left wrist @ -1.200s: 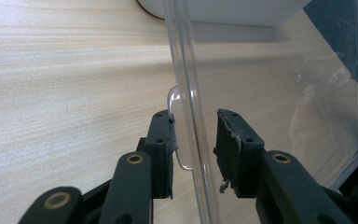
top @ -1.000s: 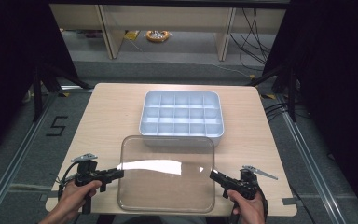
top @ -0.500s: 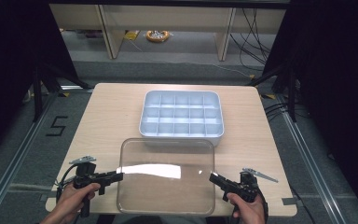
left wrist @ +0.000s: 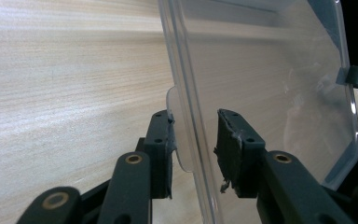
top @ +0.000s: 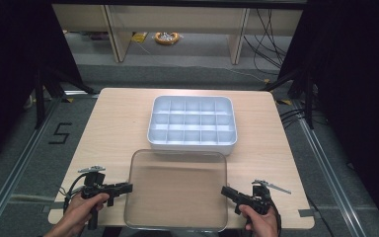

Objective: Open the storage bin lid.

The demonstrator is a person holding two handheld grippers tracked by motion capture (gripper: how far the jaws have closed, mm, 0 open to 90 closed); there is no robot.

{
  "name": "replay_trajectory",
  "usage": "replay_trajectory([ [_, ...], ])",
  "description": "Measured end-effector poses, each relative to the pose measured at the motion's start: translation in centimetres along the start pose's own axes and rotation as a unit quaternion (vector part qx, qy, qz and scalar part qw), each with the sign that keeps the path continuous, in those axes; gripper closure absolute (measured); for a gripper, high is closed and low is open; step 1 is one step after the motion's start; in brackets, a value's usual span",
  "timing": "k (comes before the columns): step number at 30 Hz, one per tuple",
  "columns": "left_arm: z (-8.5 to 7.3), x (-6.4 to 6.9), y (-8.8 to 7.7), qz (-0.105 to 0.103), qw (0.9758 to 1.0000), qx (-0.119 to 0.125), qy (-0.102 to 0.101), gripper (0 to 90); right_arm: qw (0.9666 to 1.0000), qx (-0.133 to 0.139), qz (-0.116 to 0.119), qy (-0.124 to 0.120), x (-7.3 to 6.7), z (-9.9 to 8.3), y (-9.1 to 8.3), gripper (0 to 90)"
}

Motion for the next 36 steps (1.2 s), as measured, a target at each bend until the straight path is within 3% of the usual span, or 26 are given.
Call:
replay_trajectory([
  [1, -0.1, -0.1, 0.0, 0.000, 1.0000, -0.006, 0.006, 64.9, 0.9997, 0.001, -0.002, -0.023, 0.5, 0.2, 0.1, 71.0],
  [3, 0.0, -0.2, 0.2, -0.001, 1.0000, -0.006, 0.001, 64.4, 1.0000, -0.001, -0.004, 0.001, 0.3, 0.2, 0.3, 70.7],
  [4, -0.1, -0.2, 0.3, -0.002, 1.0000, -0.007, 0.000, 64.1, 1.0000, -0.005, -0.001, -0.005, 0.3, 0.2, 0.3, 70.5],
  [5, -0.1, -0.3, 0.4, -0.002, 1.0000, -0.009, 0.000, 63.8, 0.9995, 0.001, -0.004, -0.031, 0.8, 0.4, 0.5, 70.2],
  [6, -0.1, -0.3, 0.5, -0.003, 1.0000, -0.009, -0.004, 63.5, 0.9995, 0.000, -0.007, -0.031, 0.9, 0.5, 0.7, 70.0],
  [7, -0.1, -0.4, 0.6, -0.002, 1.0000, -0.008, -0.005, 63.4, 1.0000, -0.008, -0.005, 0.002, 0.5, 0.2, 0.6, 69.9],
  [9, -0.3, -0.6, 0.7, -0.004, 0.9999, -0.011, -0.005, 62.8, 0.9998, -0.009, -0.014, -0.009, 0.8, 0.3, 0.8, 69.5],
  [12, -0.3, -0.7, 0.8, -0.002, 0.9999, -0.010, -0.006, 62.1, 0.9998, -0.018, -0.009, 0.006, 0.6, 0.1, 0.8, 69.3],
  [13, -0.3, -0.7, 0.8, -0.001, 1.0000, -0.008, -0.004, 62.1, 0.9986, -0.028, -0.011, 0.043, 0.1, -0.2, 0.8, 69.2],
  [14, -0.3, -0.7, 0.8, -0.001, 1.0000, -0.008, -0.003, 62.1, 0.9999, -0.011, -0.007, 0.007, 0.6, 0.2, 1.0, 69.1],
  [17, -0.2, -0.8, 1.0, 0.003, 1.0000, -0.006, 0.000, 61.4, 0.9998, -0.017, -0.009, 0.003, 0.8, 0.2, 1.1, 68.5],
  [18, -0.2, -0.8, 1.0, 0.004, 1.0000, -0.007, -0.001, 61.0, 0.9993, -0.009, -0.013, -0.034, 1.4, 0.4, 1.4, 68.4],
  [20, -0.3, -0.8, 1.1, 0.006, 1.0000, -0.008, 0.001, 60.4, 0.9990, -0.011, -0.022, -0.037, 1.7, 0.4, 1.5, 68.3],
  [23, -0.3, -0.9, 1.2, 0.007, 0.9999, -0.009, 0.001, 59.8, 0.9995, -0.016, -0.016, -0.024, 1.5, 0.2, 1.5, 68.3],
  [24, -0.3, -0.9, 1.2, 0.006, 0.9999, -0.011, -0.001, 59.7, 0.9993, -0.013, -0.015, -0.032, 1.6, 0.3, 1.5, 68.2],
  [26, -0.4, -1.0, 1.2, 0.007, 0.9999, -0.012, 0.002, 59.4, 0.9994, -0.017, -0.016, -0.026, 1.5, 0.2, 1.6, 68.1],
  [27, -0.5, -1.1, 1.2, 0.007, 0.9998, -0.015, 0.005, 59.2, 0.9995, -0.022, -0.021, -0.007, 1.3, 0.1, 1.6, 67.9],
  [28, -0.5, -1.1, 1.2, 0.008, 0.9998, -0.016, 0.004, 58.9, 0.9992, -0.015, -0.019, -0.031, 1.6, 0.2, 1.7, 67.8],
  [32, -0.6, -1.1, 1.3, 0.011, 0.9998, -0.019, 0.005, 58.2, 0.9991, -0.024, -0.022, -0.029, 1.5, 0.1, 1.8, 66.9],
  [33, -0.6, -1.1, 1.4, 0.010, 0.9998, -0.019, 0.005, 58.0, 0.9993, -0.028, -0.024, -0.008, 1.3, 0.0, 1.7, 66.9],
  [36, -0.5, -1.2, 1.4, 0.011, 0.9998, -0.017, 0.009, 57.9, 0.9985, -0.025, -0.032, -0.038, 1.8, 0.1, 2.0, 66.4],
])
Point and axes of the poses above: each handheld gripper's, and its own axes: y roughly forward along the jaws, z roughly out of its top, x roughly to its right, the point moved 10 cm from there along y, roughly forward along the jaws, and after that the axes turned 2 degrees about z, right-handed, at the moved point
